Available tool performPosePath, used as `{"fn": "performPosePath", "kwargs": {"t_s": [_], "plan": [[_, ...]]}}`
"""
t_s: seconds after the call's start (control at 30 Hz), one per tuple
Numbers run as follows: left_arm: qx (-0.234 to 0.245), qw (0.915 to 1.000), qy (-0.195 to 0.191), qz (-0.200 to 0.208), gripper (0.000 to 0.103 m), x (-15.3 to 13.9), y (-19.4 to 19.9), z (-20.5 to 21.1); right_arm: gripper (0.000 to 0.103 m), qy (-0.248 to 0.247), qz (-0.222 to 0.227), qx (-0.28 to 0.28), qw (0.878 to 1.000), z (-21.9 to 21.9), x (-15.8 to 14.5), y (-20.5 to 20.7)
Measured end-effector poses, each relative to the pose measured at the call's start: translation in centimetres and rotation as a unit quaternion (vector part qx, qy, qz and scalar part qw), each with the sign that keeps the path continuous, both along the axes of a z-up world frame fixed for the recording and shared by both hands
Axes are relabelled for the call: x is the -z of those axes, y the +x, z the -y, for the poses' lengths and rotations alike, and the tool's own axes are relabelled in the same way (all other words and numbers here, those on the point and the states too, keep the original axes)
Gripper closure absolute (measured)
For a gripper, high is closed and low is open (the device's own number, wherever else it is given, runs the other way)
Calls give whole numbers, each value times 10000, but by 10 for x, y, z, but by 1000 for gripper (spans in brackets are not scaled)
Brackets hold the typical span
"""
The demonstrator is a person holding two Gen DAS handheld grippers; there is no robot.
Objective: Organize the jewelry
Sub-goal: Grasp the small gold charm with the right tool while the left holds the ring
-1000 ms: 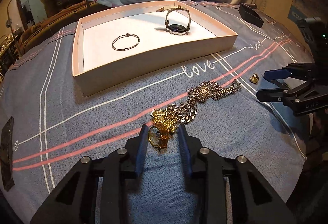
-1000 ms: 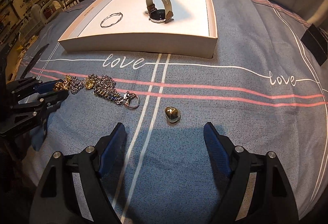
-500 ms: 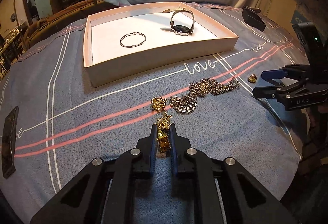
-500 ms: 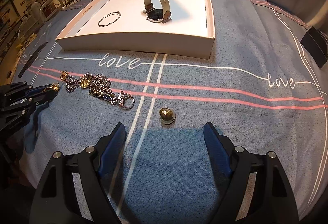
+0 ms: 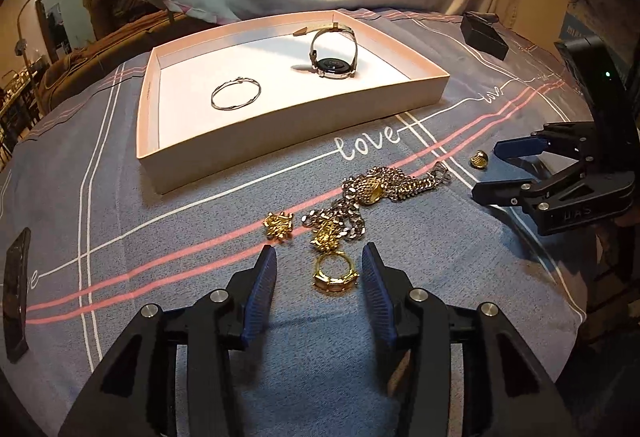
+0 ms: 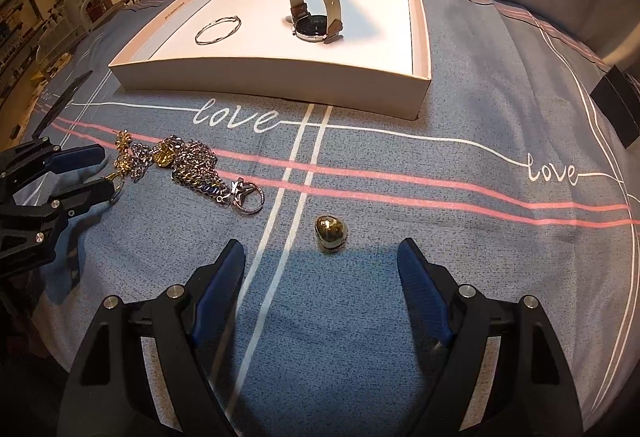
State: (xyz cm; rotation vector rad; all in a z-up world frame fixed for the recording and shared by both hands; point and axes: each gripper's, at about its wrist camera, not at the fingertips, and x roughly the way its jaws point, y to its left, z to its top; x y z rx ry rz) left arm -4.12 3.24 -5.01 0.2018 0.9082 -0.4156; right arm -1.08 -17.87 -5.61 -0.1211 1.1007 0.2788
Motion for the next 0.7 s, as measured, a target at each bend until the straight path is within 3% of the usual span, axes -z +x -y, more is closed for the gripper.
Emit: {"fn": "performPosePath", "kwargs": {"t_s": [0.3, 0.33, 0.4, 0.47, 0.6, 0.7], "plan": [[155, 9998, 20, -149, 59, 6, -4, 6, 24, -45, -27, -83, 10000, -6, 1, 1], [107, 9998, 17, -142, 61, 7, -2, 7, 24, -53, -19, -89, 9999, -6, 1, 1], [-7, 9998, -15, -202, 76, 7, 2, 5, 24, -25, -15, -98, 9999, -5, 0, 1], [-66, 9994, -109, -323, 79, 5, 5, 0, 26, 12, -1, -157, 9999, -5, 1, 1], [-268, 9992, -93, -291, 79, -2, 6, -12, 42, 51, 7, -207, 9998, 0, -1, 7], [-403, 9987, -138, -282, 79, -6, 7, -17, 61, -135, 30, -196, 9997, 0, -1, 12]]}}
